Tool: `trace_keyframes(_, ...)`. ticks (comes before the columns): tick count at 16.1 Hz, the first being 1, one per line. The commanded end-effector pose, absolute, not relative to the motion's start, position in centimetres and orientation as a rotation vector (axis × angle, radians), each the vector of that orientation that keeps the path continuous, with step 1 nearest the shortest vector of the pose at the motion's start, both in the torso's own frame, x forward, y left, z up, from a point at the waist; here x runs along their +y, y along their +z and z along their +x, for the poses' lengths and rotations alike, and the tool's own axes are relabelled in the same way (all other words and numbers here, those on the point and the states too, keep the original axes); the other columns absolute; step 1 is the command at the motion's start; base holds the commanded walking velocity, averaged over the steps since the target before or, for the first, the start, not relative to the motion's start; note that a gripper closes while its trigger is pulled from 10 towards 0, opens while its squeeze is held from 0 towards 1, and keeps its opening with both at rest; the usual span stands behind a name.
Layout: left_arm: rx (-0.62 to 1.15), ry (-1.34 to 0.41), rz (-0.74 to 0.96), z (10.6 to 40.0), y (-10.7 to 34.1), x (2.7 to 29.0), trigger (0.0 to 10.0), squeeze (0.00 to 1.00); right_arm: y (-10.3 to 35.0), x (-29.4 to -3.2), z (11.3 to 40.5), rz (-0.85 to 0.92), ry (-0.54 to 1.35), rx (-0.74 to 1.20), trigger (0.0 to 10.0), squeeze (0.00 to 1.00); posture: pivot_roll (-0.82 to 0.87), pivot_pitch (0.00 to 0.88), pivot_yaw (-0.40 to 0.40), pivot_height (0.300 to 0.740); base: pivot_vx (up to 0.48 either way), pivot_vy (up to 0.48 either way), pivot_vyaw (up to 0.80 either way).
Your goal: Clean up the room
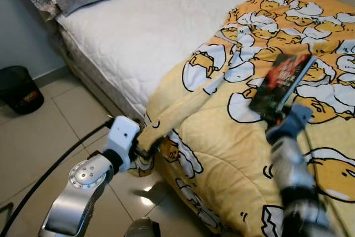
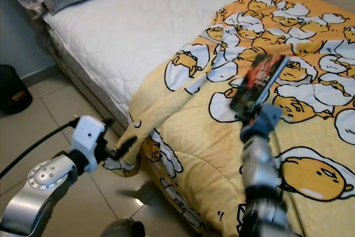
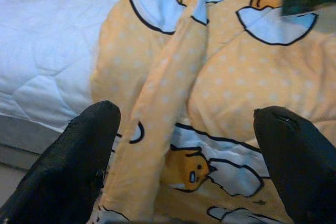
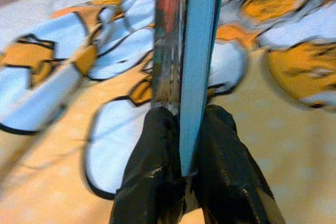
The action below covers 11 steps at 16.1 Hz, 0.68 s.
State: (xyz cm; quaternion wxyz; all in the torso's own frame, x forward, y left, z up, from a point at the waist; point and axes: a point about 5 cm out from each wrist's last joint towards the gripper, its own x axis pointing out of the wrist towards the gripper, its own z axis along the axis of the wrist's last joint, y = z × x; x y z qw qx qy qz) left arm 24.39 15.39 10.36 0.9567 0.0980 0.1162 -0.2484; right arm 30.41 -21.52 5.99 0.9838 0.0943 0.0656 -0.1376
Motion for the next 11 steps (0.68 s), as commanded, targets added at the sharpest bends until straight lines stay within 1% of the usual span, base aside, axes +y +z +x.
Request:
trace_keyframes(1, 0.216, -0.458, 0.217, 24.8, 10.5, 15.6, 10.0, 0.83, 7.4, -20.6, 30.3, 0.115, -0.292, 0.046, 10.0, 0.00, 0.07, 0.000, 0.041, 0.740, 0.000, 0.000, 0.00)
trace_keyframes(2, 0.213, -0.441, 0.219, 24.9, 10.4, 15.7, 10.0, 0.60, 7.3, -20.1, 29.9, 0.104, -0.291, 0.041, 10.0, 0.00, 0.07, 0.000, 0.043, 0.740, 0.000, 0.000, 0.00)
trace_keyframes(3, 0.215, -0.402, 0.212, 25.0, 10.3, 16.0, 10.0, 0.40, 7.2, -19.3, 29.3, 0.087, -0.276, 0.038, 10.0, 0.00, 0.07, 0.000, 0.045, 0.740, 0.000, 0.000, 0.00)
trace_keyframes(4, 0.212, -0.385, 0.219, 25.1, 10.2, 16.2, 10.0, 0.26, 7.2, -18.7, 29.0, 0.099, -0.272, 0.042, 10.0, 0.00, 0.07, 0.000, 0.045, 0.740, 0.000, 0.000, 0.00)
trace_keyframes(5, 0.200, -0.346, 0.234, 25.3, 10.2, 16.6, 10.0, 0.16, 7.2, -18.0, 28.5, 0.134, -0.278, 0.052, 10.0, 0.00, 0.07, 0.000, 0.043, 0.740, 0.000, 0.000, 0.00)
trace_keyframes(6, 0.184, -0.318, 0.245, 25.6, 10.3, 16.8, 10.0, 0.12, 7.2, -17.9, 28.3, 0.150, -0.295, 0.066, 10.0, 0.00, 0.07, 0.000, 0.039, 0.740, 0.000, 0.000, 0.00)
trace_keyframes(7, 0.155, -0.282, 0.248, 26.2, 10.6, 17.1, 10.0, 0.12, 7.1, -17.8, 28.0, 0.171, -0.325, 0.086, 10.0, 0.00, 0.07, 0.000, 0.036, 0.740, 0.000, 0.000, -0.68)
trace_keyframes(8, 0.138, -0.268, 0.243, 26.5, 10.8, 17.2, 10.0, 0.13, 7.2, -17.9, 28.0, 0.171, -0.336, 0.088, 10.0, 0.00, 0.07, 0.000, 0.035, 0.740, 0.000, 0.262, 0.00)
trace_keyframes(10, 0.118, -0.260, 0.243, 27.2, 11.2, 17.1, 10.0, 0.13, 7.4, -18.0, 28.0, 0.170, -0.344, 0.084, 10.0, 0.00, 0.06, 0.000, 0.035, 0.740, 0.000, 0.480, 0.00)
trace_keyframes(11, 0.113, -0.253, 0.250, 27.5, 11.3, 17.2, 10.0, 0.13, 7.5, -17.8, 28.1, 0.183, -0.334, 0.093, 10.0, 0.00, 0.06, 0.000, 0.034, 0.740, 0.000, 0.480, -0.80)
